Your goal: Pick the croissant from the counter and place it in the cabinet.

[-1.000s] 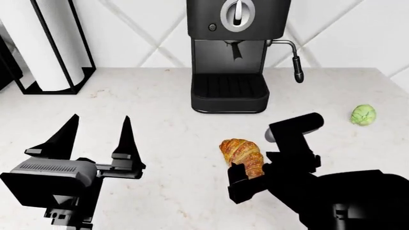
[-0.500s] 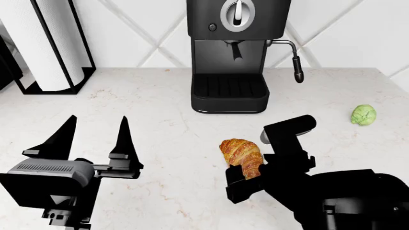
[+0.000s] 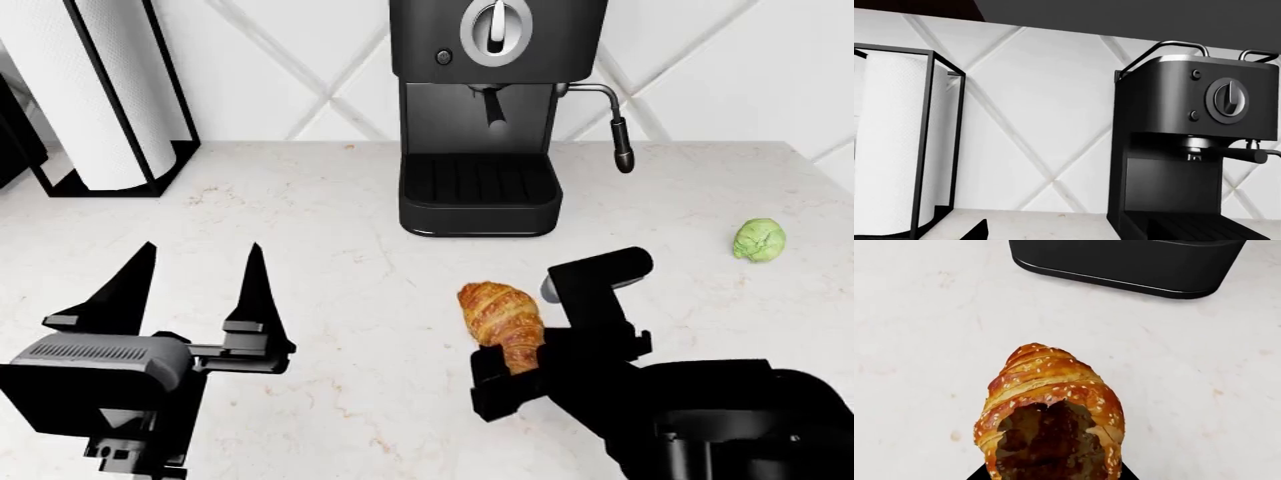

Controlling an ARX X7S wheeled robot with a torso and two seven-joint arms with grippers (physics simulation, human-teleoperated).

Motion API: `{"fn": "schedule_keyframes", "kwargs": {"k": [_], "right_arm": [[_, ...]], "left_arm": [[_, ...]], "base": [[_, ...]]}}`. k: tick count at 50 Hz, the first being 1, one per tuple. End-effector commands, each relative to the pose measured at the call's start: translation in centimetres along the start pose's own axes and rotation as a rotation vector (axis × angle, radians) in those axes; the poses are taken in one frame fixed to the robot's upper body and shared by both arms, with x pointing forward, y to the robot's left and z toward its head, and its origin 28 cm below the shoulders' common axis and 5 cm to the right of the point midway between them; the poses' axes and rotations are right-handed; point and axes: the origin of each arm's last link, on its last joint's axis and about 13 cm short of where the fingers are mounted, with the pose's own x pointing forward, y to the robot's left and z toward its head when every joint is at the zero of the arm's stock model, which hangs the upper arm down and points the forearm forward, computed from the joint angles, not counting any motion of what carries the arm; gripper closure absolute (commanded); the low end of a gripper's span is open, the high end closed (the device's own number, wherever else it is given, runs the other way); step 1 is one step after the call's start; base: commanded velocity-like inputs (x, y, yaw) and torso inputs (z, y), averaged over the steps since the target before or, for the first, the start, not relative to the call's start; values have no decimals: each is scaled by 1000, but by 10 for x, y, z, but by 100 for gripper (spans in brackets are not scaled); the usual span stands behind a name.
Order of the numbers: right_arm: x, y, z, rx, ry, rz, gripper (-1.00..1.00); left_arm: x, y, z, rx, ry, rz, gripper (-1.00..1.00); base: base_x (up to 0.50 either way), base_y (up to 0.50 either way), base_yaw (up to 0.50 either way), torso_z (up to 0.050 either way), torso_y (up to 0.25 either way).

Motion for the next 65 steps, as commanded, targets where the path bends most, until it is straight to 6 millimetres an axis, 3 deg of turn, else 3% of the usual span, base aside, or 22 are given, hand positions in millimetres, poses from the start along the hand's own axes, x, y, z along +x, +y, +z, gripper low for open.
{"fn": "schedule_keyframes", "kwargs": {"k": [1, 7, 23, 33, 44, 65], "right_arm": [[5, 0, -3, 19, -12, 22, 100], [1, 0, -2, 11, -37, 26, 100], [-57, 15, 26, -116, -399, 32, 100], [-77, 23, 28, -102, -579, 98, 100], [-86, 29, 25, -62, -723, 136, 100], [-96, 32, 21, -65, -824, 112, 100]], "left_arm": [[0, 1, 0, 1, 0, 3, -100], [0, 1, 0, 1, 0, 3, -100], [0, -1, 2, 13, -5, -2, -100], [4, -4, 26, 20, -60, 6, -100], [5, -7, 45, 37, -98, -3, -100], [5, -6, 50, 27, -113, -12, -100]], "base": [[0, 0, 0, 0, 0], [0, 0, 0, 0, 0], [0, 0, 0, 0, 0], [0, 0, 0, 0, 0], [0, 0, 0, 0, 0], [0, 0, 0, 0, 0]]}}
